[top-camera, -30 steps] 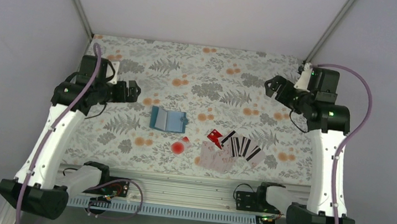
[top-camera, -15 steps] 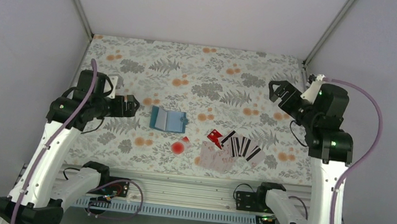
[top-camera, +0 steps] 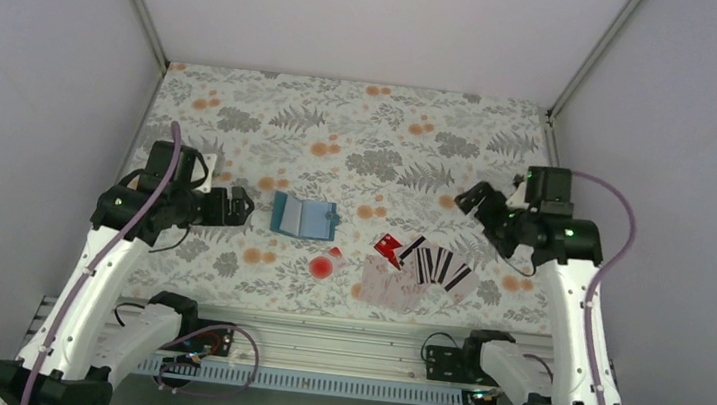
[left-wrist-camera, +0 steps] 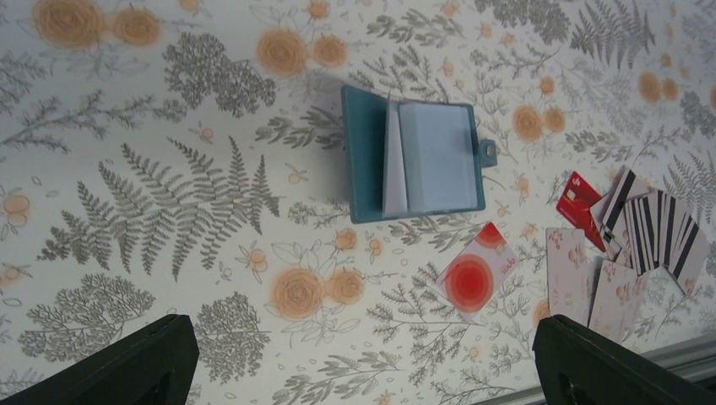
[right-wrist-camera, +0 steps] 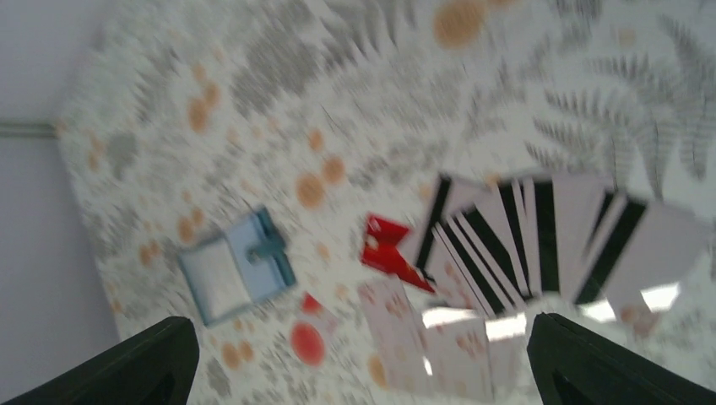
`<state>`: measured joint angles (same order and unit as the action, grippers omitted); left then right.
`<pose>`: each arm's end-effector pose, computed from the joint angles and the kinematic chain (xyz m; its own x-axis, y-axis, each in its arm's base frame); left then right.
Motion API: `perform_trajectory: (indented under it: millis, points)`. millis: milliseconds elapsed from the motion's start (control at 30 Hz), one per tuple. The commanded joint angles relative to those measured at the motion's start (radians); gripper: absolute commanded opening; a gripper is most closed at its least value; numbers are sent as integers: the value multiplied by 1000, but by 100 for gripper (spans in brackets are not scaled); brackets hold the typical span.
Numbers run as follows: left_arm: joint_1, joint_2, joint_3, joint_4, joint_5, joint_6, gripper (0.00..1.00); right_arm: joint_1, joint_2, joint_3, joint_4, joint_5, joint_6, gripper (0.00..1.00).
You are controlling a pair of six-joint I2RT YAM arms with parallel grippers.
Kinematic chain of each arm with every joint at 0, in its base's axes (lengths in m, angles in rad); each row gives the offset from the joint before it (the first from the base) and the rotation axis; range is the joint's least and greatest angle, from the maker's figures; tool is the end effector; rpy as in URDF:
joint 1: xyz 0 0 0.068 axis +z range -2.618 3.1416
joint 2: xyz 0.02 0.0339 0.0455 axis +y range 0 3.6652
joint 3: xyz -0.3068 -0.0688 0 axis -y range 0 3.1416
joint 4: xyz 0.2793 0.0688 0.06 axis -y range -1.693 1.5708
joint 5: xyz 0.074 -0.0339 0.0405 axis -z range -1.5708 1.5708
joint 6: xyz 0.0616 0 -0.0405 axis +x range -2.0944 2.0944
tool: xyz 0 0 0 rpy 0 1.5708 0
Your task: Put the credit cards into the card holder
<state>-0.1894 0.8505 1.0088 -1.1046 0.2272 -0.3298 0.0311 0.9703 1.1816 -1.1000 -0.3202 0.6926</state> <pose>0.1568 -0.0442 0.3387 -0.8551 -0.1574 -0.4940 0.0379 0.9313 -0.3622 0.1900 0.0253 0.3810 -0.7426 0.5833 -0.3291 0.3201 0.7408 0.5906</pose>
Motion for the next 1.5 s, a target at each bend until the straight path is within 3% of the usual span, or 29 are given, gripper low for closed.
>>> perform_trajectory:
  millis: [0,367,567,833,1133,1467]
  points:
    - [-4,-2,-37,-6,30,-24,100,99,-8,-89,-108,18,73,99]
    - [-20,66,-58,18,28,-30,100,518,121,-221,-56,209,368,99]
    - [-28,109,-89,24,0,-31,100,665,253,-218,-2,267,465,99]
    - [-48,145,-130,57,-2,-27,100,761,372,-269,69,307,521,99]
    - [-63,163,-129,65,-5,-17,100,774,471,-324,159,310,479,98]
    - [-69,164,-124,62,-5,-13,100,773,540,-343,217,332,436,84]
